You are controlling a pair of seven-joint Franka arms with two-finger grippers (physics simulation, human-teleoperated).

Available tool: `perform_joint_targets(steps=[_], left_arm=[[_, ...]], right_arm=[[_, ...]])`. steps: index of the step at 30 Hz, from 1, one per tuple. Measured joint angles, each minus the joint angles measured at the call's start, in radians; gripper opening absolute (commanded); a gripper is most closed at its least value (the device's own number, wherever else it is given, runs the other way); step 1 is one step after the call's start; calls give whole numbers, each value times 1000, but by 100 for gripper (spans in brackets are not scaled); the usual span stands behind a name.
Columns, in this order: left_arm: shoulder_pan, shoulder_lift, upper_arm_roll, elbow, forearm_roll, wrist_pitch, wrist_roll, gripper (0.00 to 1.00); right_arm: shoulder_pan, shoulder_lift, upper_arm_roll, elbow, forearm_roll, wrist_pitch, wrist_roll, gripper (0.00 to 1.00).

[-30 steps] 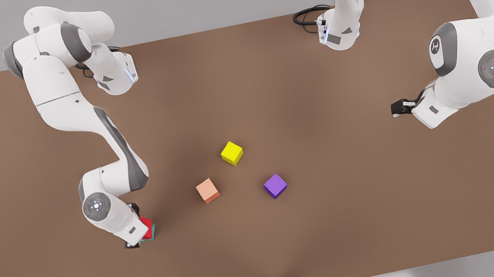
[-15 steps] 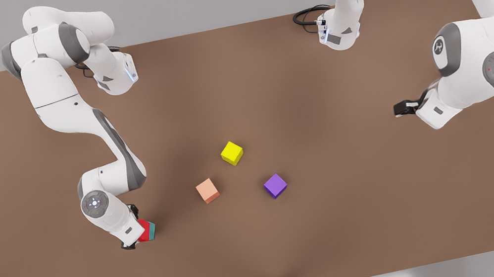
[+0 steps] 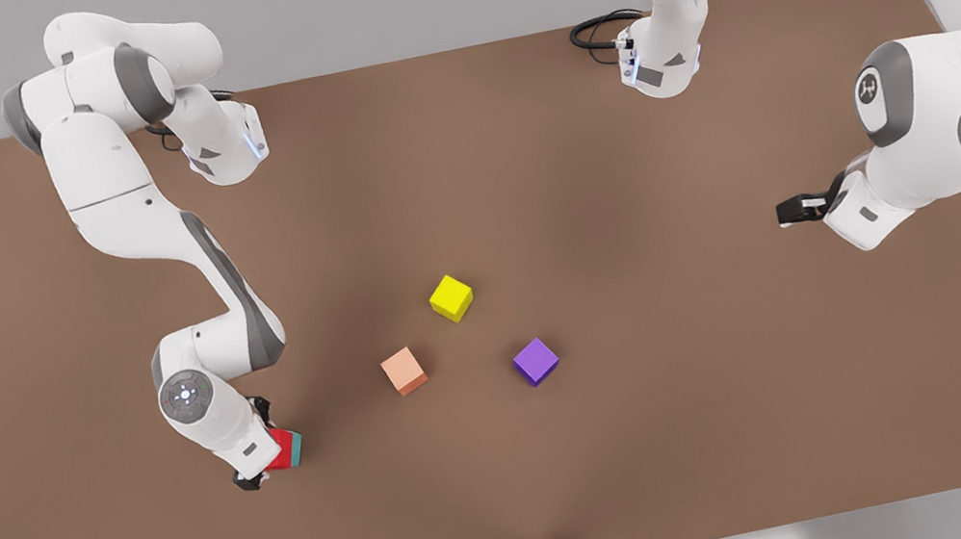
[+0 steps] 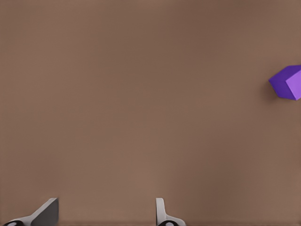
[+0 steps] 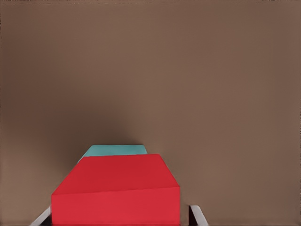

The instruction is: Pick up red wooden cube and pass to hand red wooden cube and place in blue wooden cube

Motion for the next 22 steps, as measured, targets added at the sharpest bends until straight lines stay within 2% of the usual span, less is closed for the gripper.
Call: perform_joint_targets(steps=[5,9,12,14,18,22], left_arm=[[-5,9,0,0,3,2,-4,100],[-10,14,0,0,4,2,-6,100],[-15,14,0,0,3,0,-8,100],[-19,14,0,1,1,-11,-9,100],[-18,14,0,3,0,-32,-12,100],[-19,14,0,3,0,-43,-14,100]], right_arm=[[3,-69,9,5,13,-52,5,100],[6,-162,9,24,113,-172,22,99],[-6,-192,-15,160,205,-339,125,100],[-19,-258,-37,256,166,-487,224,100],[-33,-464,-46,197,129,-684,420,100],[-43,-526,-47,190,122,-819,586,100]])
